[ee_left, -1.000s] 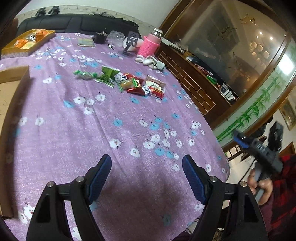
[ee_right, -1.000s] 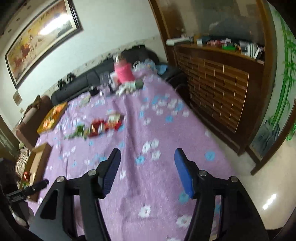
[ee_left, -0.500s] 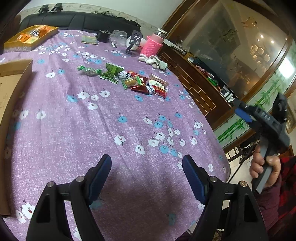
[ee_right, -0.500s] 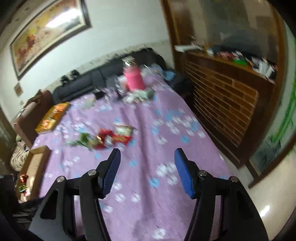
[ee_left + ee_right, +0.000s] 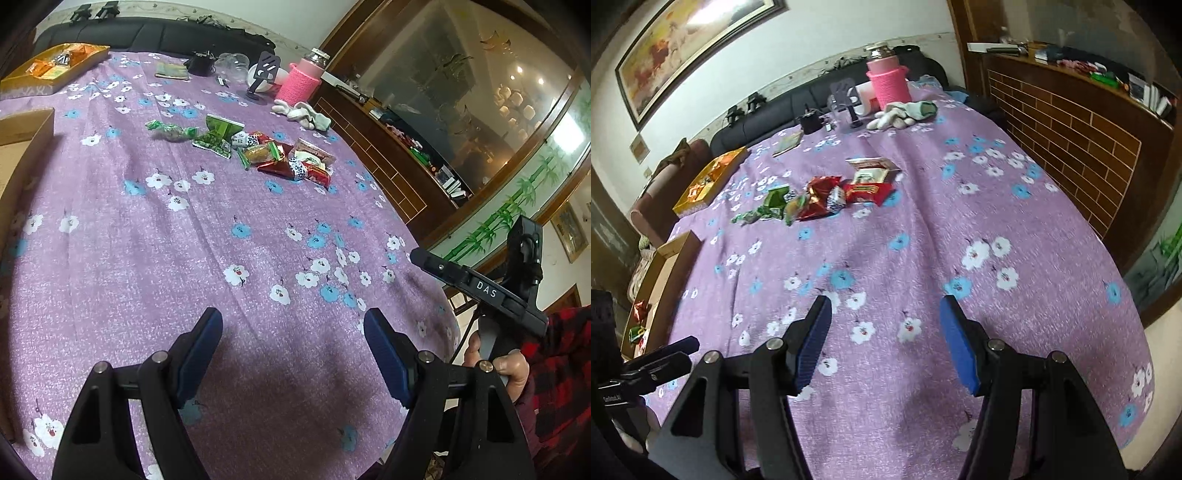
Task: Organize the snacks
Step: 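Move both grippers back toward the remaining snack pile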
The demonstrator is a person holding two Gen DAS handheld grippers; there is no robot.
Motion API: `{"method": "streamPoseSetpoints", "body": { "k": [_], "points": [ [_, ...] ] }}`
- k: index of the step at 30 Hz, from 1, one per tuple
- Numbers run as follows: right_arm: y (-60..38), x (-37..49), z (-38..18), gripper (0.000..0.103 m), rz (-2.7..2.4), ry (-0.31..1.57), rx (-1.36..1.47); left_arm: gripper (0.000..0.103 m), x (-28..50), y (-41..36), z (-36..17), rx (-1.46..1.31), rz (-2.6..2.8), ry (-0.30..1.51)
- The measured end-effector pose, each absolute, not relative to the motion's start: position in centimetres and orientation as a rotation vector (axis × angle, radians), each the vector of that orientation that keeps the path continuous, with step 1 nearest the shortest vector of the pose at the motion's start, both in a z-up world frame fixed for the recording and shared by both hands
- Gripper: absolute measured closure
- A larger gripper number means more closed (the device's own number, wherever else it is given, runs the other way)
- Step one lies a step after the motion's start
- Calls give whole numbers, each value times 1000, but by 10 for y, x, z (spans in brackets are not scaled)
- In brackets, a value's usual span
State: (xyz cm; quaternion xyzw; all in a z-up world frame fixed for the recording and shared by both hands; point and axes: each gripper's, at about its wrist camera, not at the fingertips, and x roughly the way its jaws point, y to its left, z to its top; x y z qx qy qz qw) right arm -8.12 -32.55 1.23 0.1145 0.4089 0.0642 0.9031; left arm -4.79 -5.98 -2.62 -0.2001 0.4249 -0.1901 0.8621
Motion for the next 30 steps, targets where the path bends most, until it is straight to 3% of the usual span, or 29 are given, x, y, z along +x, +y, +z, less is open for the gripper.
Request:
{"method": "streamPoseSetpoints", "body": {
  "k": [5, 12, 16, 19, 30],
  "points": [
    [-342, -87, 15, 41, 117, 806, 300, 24, -33, -56, -17, -417, -407, 896],
    [-368, -23, 44, 41, 165, 762, 429, 24, -19, -14, 29, -406, -228, 775],
    [-339, 12, 37, 41, 228, 807, 387, 26, -26, 3, 12, -418, -156, 809],
    [-311, 36, 25, 41, 285, 851, 365, 34, -26, 6, -1, -412, -134, 836],
    [-219, 109, -8, 43, 303, 886, 122, 32, 7, 3, 23, -293, -55, 818]
  ]
}}
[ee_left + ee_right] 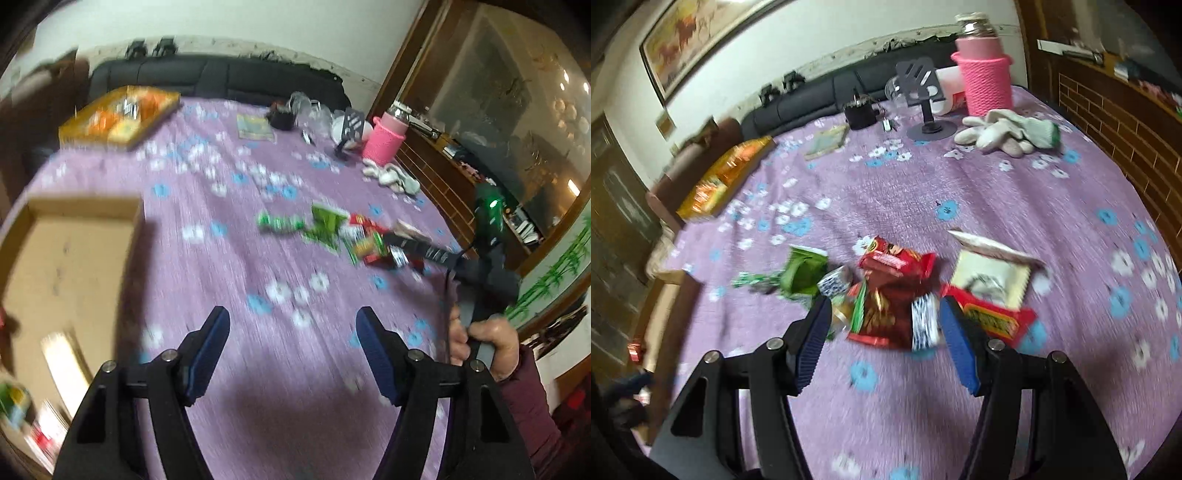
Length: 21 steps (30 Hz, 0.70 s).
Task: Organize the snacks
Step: 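Move both grippers back toward the remaining snack pile, then grasp the green packet with the left gripper while the right grasps a green candy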
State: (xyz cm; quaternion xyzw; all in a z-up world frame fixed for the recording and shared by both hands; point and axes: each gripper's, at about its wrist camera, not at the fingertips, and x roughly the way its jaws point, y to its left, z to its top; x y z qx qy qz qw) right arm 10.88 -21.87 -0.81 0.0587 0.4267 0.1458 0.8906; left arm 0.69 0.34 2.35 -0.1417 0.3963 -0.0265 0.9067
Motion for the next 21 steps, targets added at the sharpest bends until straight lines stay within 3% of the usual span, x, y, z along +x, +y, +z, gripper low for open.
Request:
{"method": "streamPoseSetpoints", "body": {
  "k": [1, 2, 3, 4, 7, 21],
  "points": [
    [-217, 109, -11, 45, 307, 882, 121, 32, 15, 1, 28, -252, -45, 810],
    [-217, 108, -13, 55, 294, 862, 107, 32, 21, 0, 29, -232, -41, 807],
    [-218, 106, -16, 72, 292, 859, 95, 34, 28, -2, 30, -209, -41, 805],
    [-221, 106, -18, 72, 303, 856, 107, 34, 36, -6, 29, -187, -51, 802],
    [-236, 108, -15, 96, 333, 848, 191, 51, 64, -20, 23, -144, -97, 806],
    [-258, 115, -13, 100, 417, 853, 352, 52, 177, -74, -36, 95, -178, 937]
  ]
}}
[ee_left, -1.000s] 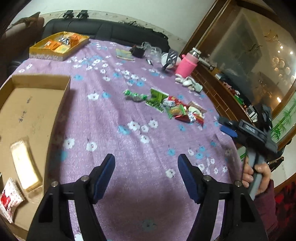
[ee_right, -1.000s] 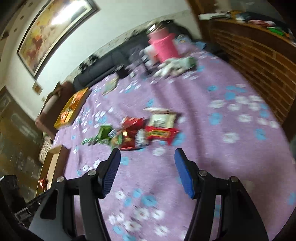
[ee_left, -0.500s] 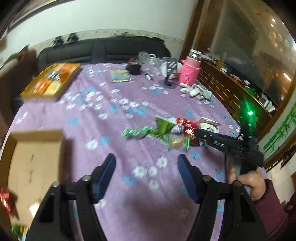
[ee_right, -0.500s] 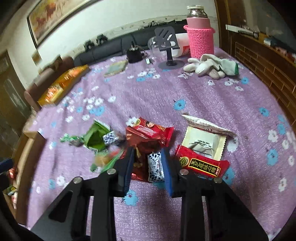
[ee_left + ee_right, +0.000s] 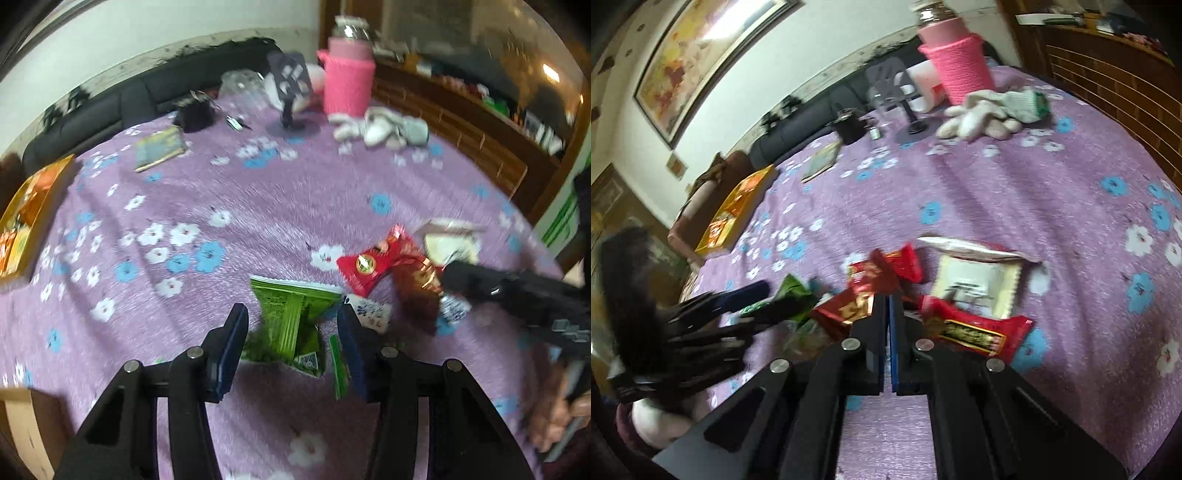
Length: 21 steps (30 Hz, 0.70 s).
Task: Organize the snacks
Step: 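Grasp the green packet with the left gripper while the right grasps a green candy, then carry both items into the cardboard box and open both grippers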
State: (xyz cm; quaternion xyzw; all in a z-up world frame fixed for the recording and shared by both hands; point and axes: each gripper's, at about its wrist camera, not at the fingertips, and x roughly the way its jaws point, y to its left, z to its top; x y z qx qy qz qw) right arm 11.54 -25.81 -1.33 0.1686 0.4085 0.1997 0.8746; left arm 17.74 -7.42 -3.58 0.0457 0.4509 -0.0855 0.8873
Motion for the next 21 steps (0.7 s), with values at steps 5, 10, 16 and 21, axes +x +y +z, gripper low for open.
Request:
{"method": "streamPoseSetpoints", "body": {
  "k": [5, 10, 16, 21],
  "points": [
    [-246, 118, -12, 87, 430, 835, 316, 72, 177, -72, -37, 72, -195, 943],
    [-239, 117, -10, 52, 405, 796, 258, 73, 161, -68, -31, 46, -191, 927],
    [-234, 107, -4, 51, 405, 751, 204, 73, 119, -38, 1, -70, -172, 850],
    [-203, 96, 8, 51, 490, 775, 134, 73, 72, 10, 26, -191, -114, 793]
  ]
}}
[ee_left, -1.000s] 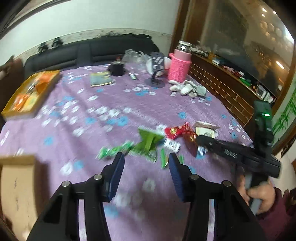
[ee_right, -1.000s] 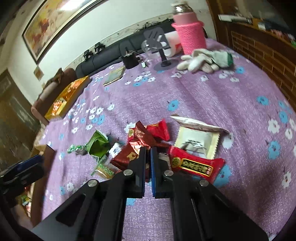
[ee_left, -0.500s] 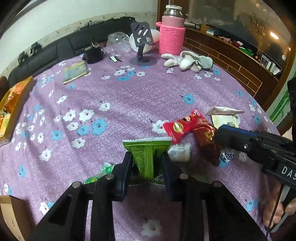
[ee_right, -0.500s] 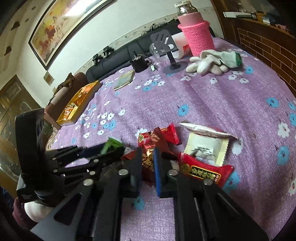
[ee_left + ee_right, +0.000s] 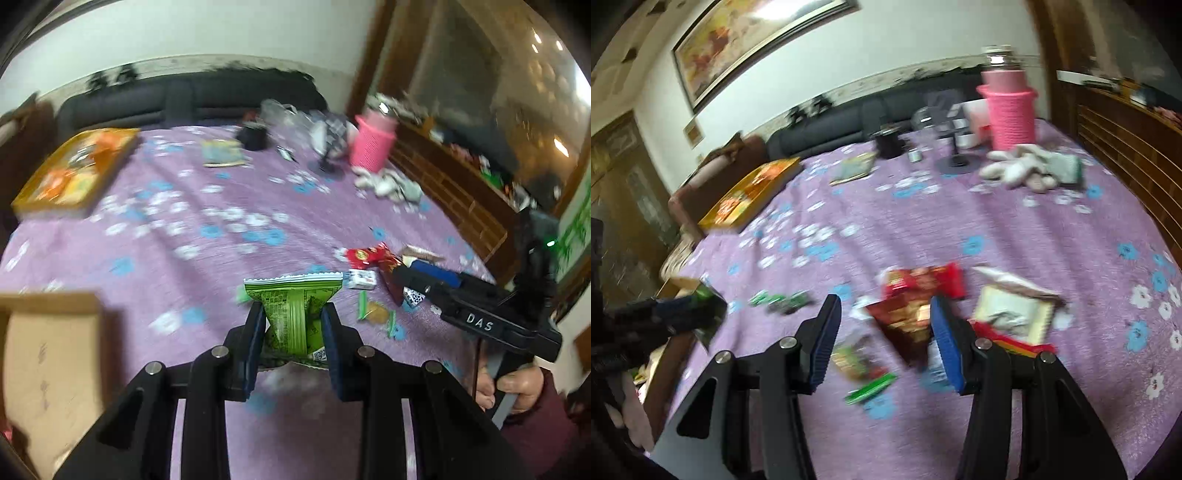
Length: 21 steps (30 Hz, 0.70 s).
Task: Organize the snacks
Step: 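Carry both items into the cardboard box and open both grippers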
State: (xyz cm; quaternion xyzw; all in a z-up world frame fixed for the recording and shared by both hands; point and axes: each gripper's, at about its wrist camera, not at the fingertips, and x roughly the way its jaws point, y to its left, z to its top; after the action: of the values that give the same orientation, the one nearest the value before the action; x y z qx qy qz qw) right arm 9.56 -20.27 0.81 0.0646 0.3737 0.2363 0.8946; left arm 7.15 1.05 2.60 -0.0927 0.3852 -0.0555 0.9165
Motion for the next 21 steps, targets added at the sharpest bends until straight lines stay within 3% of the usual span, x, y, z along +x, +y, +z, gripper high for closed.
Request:
{"method": "streamPoseSetpoints", "body": {
  "k": [8, 16, 20, 21],
  "points": [
    [-106, 129, -13, 51, 544, 933, -69, 73, 7, 87, 34, -247, 53, 752],
    [-62, 139, -21, 52, 552, 909, -246, 73, -26, 172, 10, -343, 224, 796],
    [-60, 132, -25, 74, 560, 925, -260, 73, -32, 189, -3, -384, 248, 808],
    [-59, 129, -26, 76, 558, 931, -274, 73, -33, 191, -4, -400, 244, 808]
  ]
}}
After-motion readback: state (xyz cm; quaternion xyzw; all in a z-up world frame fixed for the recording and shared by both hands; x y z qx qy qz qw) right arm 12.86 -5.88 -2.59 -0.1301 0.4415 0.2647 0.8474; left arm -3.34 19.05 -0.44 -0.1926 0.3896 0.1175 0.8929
